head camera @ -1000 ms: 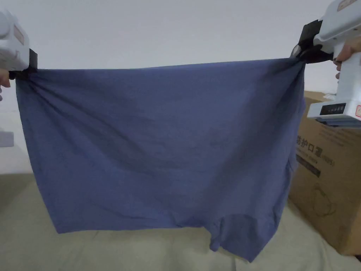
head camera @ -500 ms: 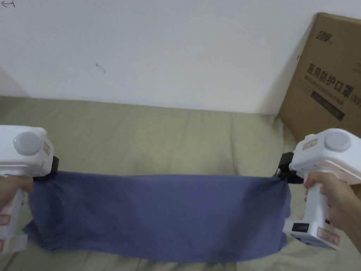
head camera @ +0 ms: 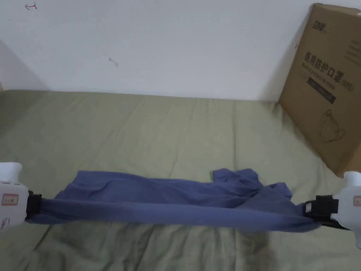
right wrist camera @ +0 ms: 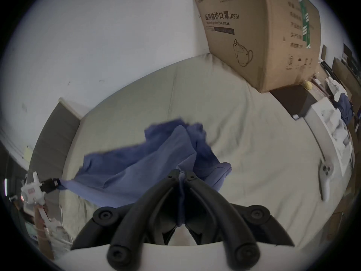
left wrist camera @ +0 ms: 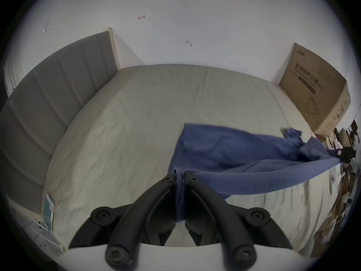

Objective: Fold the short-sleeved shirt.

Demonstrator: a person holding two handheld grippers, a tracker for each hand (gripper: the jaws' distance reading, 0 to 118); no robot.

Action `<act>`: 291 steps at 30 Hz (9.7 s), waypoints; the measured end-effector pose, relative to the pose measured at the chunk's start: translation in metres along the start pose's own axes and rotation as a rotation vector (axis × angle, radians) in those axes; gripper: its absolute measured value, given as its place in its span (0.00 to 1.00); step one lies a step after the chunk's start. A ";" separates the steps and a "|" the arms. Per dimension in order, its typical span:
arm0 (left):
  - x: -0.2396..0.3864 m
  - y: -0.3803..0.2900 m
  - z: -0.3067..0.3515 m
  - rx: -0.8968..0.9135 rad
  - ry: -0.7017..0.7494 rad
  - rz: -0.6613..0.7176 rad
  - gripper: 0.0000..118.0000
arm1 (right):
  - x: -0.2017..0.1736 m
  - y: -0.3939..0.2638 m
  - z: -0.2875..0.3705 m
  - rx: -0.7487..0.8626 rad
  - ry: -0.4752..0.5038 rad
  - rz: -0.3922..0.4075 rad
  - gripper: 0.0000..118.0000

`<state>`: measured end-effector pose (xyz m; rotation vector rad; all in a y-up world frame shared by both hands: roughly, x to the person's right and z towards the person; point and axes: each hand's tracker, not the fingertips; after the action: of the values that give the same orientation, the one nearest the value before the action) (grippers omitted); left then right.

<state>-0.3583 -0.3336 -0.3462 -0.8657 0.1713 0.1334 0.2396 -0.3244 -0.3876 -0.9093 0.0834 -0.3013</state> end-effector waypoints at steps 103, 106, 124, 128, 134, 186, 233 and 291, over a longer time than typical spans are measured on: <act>-0.073 -0.151 0.038 -0.133 -0.047 0.143 0.14 | 0.041 -0.123 0.020 -0.052 -0.177 -0.010 0.09; -0.072 -0.172 0.045 -0.171 -0.005 0.163 0.02 | 0.046 -0.146 0.036 -0.071 -0.153 -0.046 0.00; -0.039 -0.166 -0.012 -0.227 -0.021 0.126 0.28 | 0.047 -0.163 0.004 -0.166 -0.197 -0.006 0.78; -0.045 -0.162 -0.016 -0.250 -0.085 0.212 0.08 | 0.059 -0.168 -0.045 -0.249 -0.208 -0.022 0.72; -0.033 -0.156 -0.004 -0.245 -0.071 0.111 0.05 | 0.035 -0.167 -0.038 -0.240 -0.209 0.108 0.06; -0.007 -0.097 -0.022 -0.135 -0.170 0.144 0.00 | 0.035 0.037 -0.219 -0.296 -0.159 0.070 0.68; -0.039 -0.112 0.042 -0.180 -0.092 -0.028 0.02 | 0.038 -0.100 0.049 -0.190 -0.023 0.189 0.01; -0.116 -0.228 -0.016 -0.267 -0.585 0.912 0.05 | -0.142 -0.210 0.036 -0.052 0.260 0.239 0.00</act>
<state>-0.4313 -0.4976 -0.1634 -0.9232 -0.0155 1.2703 0.0647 -0.3759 -0.2080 -0.8974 0.4388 -0.1938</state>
